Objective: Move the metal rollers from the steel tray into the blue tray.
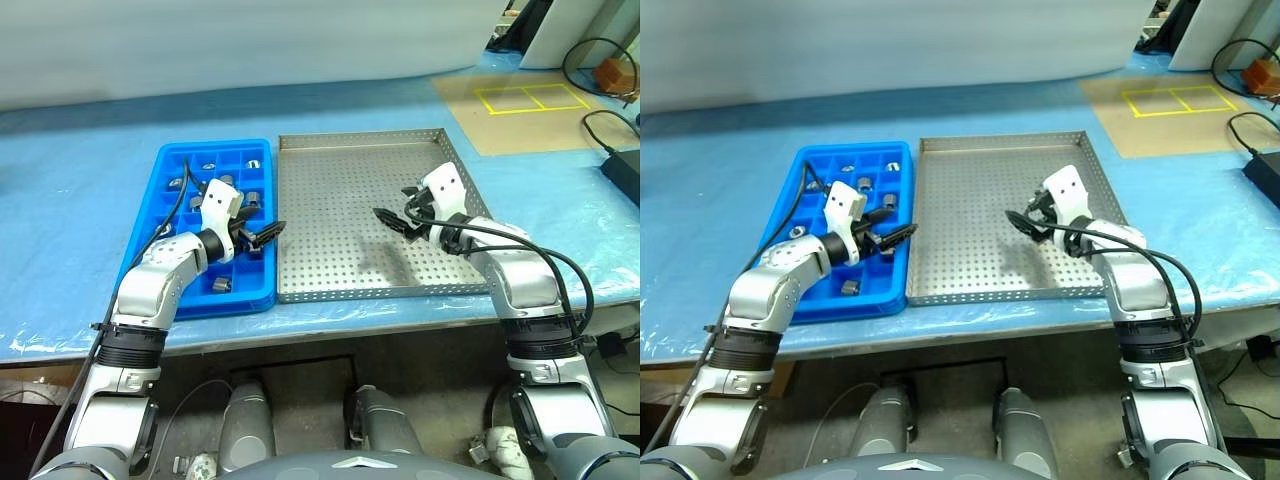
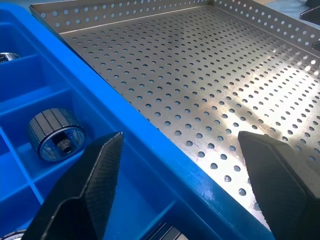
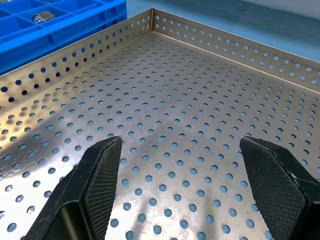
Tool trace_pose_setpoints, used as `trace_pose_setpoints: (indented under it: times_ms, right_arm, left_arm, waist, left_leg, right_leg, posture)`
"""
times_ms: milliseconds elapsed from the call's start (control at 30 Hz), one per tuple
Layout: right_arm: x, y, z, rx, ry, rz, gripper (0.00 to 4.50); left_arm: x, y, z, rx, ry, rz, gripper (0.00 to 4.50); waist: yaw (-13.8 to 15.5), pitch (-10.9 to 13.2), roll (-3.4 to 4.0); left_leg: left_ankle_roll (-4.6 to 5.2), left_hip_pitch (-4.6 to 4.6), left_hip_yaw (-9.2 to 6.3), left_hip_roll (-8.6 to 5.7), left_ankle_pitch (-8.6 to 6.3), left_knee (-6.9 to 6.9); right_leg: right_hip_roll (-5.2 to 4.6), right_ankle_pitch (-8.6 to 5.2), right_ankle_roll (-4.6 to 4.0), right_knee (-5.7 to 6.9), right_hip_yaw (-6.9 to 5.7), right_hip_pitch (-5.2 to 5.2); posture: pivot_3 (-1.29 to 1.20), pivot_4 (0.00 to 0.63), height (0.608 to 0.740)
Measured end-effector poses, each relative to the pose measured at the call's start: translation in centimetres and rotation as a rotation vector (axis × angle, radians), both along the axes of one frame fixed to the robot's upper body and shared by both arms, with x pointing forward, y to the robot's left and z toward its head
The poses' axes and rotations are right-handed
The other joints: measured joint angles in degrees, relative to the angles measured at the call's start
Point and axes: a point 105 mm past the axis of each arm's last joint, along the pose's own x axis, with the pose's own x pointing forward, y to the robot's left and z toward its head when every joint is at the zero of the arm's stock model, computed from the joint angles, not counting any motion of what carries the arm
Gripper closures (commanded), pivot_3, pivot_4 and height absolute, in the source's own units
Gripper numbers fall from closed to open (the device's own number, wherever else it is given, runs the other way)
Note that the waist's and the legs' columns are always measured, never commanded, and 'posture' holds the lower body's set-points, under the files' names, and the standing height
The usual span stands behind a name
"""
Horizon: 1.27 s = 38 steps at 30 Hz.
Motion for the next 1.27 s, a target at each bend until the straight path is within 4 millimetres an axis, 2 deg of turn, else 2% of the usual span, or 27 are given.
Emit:
trace_pose_setpoints:
  times_ms: [200,367,467,667,800,1100,1267]
  right_arm:
    - [0.0,-0.1,0.3,-0.005,-0.013,-0.008,0.61]
    - [0.2,-0.7,1.0,0.009,-0.051,-0.067,0.61]
    - [0.4,-0.2,0.8,0.043,-0.053,-0.096,0.61]
    - [0.3,0.1,0.5,0.043,-0.044,-0.095,0.61]
    - [0.4,-0.1,0.7,0.035,-0.047,-0.099,0.61]
    - [0.4,-0.1,0.5,0.039,-0.045,-0.106,0.61]
    - [0.3,0.7,0.3,0.039,-0.036,-0.08,0.61]
  left_arm:
    - [0.2,0.3,0.0,0.019,-0.015,0.022,0.6]
    - [1.3,0.3,0.4,-0.005,-0.03,0.099,0.6]
    - [2.1,-1.1,1.1,-0.069,-0.043,0.155,0.6]
    - [1.8,-2.7,0.8,-0.081,-0.021,0.116,0.6]
    - [1.2,-2.3,1.4,-0.075,-0.035,0.079,0.6]
    - [0.8,-1.5,1.2,-0.069,-0.024,0.069,0.6]
    - [1.1,-1.8,2.5,-0.088,-0.055,0.06,0.6]
  waist:
    - [-0.01,0.0,0.0]
    - [0.01,0.0,0.01]
    - [0.0,0.0,0.01]
    - [-0.23,0.0,0.01]
    - [-0.2,0.0,0.01]
    - [-0.14,0.0,0.02]
    - [-0.09,0.01,0.02]
  left_leg:
    - [0.01,0.0,0.0,0.0,0.0,-0.01]
    - [0.0,0.0,0.0,-0.02,0.0,0.01]
    - [0.03,-0.01,0.0,-0.02,-0.02,0.06]
    - [0.07,0.01,0.0,0.0,-0.04,0.01]
    - [0.09,0.0,0.01,-0.01,-0.06,0.02]
    - [0.16,0.0,0.02,-0.01,-0.1,0.01]
    - [0.14,0.0,0.01,-0.01,-0.09,0.01]
  right_leg:
    - [0.0,0.0,0.0,-0.01,0.0,0.0]
    - [-0.01,0.0,0.01,-0.02,0.0,0.02]
    - [-0.01,0.0,0.01,-0.03,0.0,0.04]
    - [0.01,0.0,0.01,-0.08,0.0,0.03]
    - [0.0,0.0,0.01,-0.1,0.0,0.04]
    - [0.0,0.0,0.02,-0.11,0.0,0.04]
    - [-0.01,0.0,0.02,-0.12,0.0,0.03]
  posture:
    - [-0.11,0.15,0.74]
    - [-0.12,0.15,0.74]
    - [-0.12,0.15,0.74]
    - [-0.13,0.15,0.74]
    - [-0.14,0.15,0.74]
    - [-0.12,0.15,0.74]
    - [-0.08,0.15,0.74]
